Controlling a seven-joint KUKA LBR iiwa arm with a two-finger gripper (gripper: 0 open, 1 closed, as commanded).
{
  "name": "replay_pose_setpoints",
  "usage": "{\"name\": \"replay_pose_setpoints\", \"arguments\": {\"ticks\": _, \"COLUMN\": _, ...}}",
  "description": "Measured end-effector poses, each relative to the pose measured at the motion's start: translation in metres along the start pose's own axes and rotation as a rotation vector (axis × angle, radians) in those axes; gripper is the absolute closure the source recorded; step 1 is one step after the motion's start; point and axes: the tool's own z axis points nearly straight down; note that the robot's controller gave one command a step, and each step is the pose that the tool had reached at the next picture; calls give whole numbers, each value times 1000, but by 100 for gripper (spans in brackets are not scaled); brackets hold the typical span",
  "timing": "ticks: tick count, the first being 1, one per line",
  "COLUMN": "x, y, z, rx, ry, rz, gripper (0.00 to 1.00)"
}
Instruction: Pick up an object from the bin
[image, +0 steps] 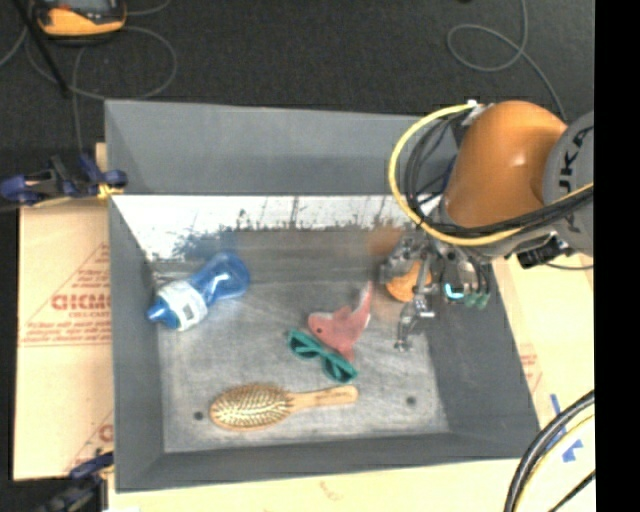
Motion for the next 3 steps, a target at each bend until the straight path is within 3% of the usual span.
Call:
{"name": "replay_pose_setpoints", "arguments": {"ticks": 1, "x": -1, "y": 0, "z": -5, "rx": 1, "ry": -8, "rz": -1, "gripper": 0}}
{"name": "replay_pose_setpoints", "arguments": {"ticks": 2, "x": -9, "y": 9, "z": 36, "rx": -2, "ry": -17, "rz": 25, "gripper": 0}}
{"name": "replay_pose_setpoints", "arguments": {"ticks": 3, "x": -51, "y": 1, "z": 133, "rx": 2, "ry": -11, "rz": -96, "gripper": 100}}
